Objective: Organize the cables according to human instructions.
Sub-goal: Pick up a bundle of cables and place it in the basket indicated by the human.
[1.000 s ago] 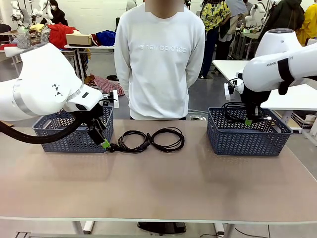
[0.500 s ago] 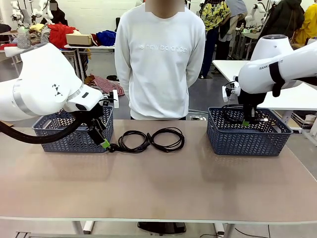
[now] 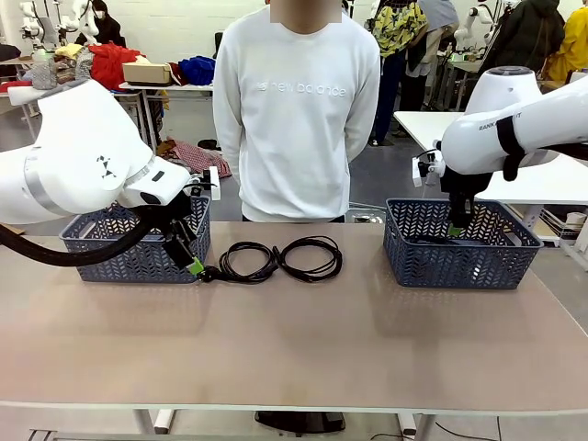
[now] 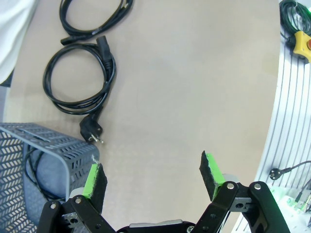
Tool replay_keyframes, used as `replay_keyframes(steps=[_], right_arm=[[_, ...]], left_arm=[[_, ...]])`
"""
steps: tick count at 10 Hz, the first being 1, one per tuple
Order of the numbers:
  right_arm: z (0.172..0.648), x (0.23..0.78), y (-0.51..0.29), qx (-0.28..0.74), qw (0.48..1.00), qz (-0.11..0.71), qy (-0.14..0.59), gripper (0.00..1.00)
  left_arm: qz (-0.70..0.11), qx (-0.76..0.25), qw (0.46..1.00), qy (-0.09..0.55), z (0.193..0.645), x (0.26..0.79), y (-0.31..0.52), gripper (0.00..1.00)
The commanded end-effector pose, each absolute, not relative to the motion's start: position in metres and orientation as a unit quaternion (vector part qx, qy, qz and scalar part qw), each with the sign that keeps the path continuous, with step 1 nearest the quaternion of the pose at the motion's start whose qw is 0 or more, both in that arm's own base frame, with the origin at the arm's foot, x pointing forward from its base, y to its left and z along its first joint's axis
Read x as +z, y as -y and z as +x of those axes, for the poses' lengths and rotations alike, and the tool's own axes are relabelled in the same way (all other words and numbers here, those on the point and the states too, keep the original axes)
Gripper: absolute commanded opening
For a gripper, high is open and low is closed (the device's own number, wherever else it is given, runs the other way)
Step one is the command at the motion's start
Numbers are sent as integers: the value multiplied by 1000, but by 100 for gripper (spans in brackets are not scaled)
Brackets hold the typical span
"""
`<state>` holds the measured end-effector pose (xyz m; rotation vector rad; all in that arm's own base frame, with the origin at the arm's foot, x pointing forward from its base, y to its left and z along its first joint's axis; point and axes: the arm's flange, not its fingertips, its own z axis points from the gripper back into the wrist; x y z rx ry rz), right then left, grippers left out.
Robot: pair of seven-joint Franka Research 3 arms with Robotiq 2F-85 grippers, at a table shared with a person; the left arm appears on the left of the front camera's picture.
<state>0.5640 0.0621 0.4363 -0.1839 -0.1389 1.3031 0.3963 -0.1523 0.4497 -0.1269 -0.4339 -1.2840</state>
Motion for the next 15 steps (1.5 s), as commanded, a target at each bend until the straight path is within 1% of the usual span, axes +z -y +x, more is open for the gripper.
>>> replay_keyframes(steps=[1, 2, 3, 4, 8, 10, 11, 15], right_arm=[[566, 444, -66, 594, 797, -77, 74, 70], [565, 446, -66, 594, 798, -75, 69, 86], [565, 448, -66, 593, 799, -73, 68, 89], [565, 448, -66, 593, 799, -72, 64, 100], [566, 447, -67, 593, 801, -65, 53, 100], [568, 447, -66, 577, 812, -59, 58, 100], [561, 441, -65, 601, 794, -76, 51, 100], [561, 441, -67, 598, 797, -74, 51, 100]], left_arm=[[-56, -590, 780, 201, 395, 451, 152, 100], [-56, -590, 780, 201, 395, 451, 152, 100], [-56, -590, 780, 201, 395, 451, 152, 100], [-56, -590, 780, 201, 395, 451, 152, 100], [-56, -590, 780, 201, 395, 451, 152, 100], [-56, -590, 780, 201, 395, 451, 152, 100], [-56, -590, 780, 201, 395, 451, 152, 100], [-56, -590, 780, 201, 395, 451, 152, 100]])
